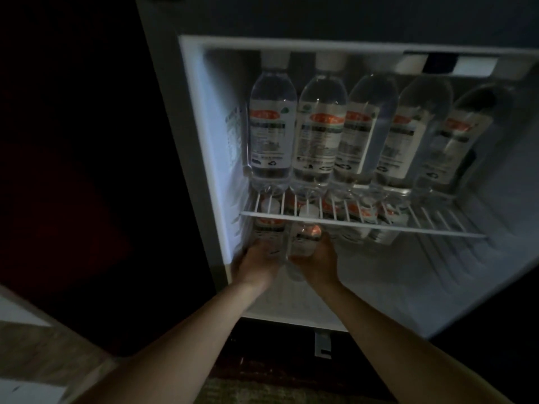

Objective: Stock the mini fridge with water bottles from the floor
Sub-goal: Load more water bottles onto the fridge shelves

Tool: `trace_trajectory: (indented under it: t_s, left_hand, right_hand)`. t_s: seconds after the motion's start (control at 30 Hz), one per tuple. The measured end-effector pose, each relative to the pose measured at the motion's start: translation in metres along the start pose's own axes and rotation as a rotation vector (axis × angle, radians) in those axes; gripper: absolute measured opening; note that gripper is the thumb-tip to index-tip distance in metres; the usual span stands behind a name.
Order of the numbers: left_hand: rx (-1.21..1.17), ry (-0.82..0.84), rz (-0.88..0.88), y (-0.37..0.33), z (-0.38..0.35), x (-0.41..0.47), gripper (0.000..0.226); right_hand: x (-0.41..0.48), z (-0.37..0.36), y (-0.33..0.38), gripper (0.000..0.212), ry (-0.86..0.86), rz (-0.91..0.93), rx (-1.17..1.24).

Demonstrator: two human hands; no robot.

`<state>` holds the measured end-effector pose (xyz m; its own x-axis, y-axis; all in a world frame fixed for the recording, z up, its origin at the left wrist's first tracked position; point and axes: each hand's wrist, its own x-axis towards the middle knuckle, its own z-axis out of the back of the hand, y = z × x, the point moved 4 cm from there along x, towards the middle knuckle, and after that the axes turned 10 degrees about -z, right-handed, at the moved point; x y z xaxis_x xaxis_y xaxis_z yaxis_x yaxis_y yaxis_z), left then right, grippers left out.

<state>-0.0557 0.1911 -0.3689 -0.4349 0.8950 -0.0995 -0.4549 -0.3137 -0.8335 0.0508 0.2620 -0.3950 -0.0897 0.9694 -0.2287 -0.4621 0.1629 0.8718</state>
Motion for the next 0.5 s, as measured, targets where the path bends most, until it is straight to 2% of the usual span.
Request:
trace_trajectory:
  t_s: [0.1,0.2,0.33,0.4,0.5]
  left_hand:
    - [-0.112,-0.093,0.008,-0.002,0.003,-0.007,0.028]
    - [-0.176,-0.104,-0.016,-0.007,0.005,-0.012,0.025]
    - [-0.125,-0.064,-0.010,-0.002,0.002,-0.012,0.029]
    - [-0.123,0.001,0.001,-0.002,0.001,-0.015,0.036]
    - [-0.099,-0.001,0.002,-0.001,0.003,-0.014,0.039]
  right_hand:
    - [0.007,-0.009,-0.001,0.062,-0.022,0.045,-0.081]
    - [0.008,-0.013,-0.004,0.060,-0.022,0.045,-0.117]
    - [0.007,-0.012,-0.012,0.060,0.006,0.047,-0.177]
    - [0.008,-0.012,-0.011,0.063,0.022,0.047,-0.210]
    - [0.012,-0.013,-0.010,0.072,0.065,0.012,-0.248]
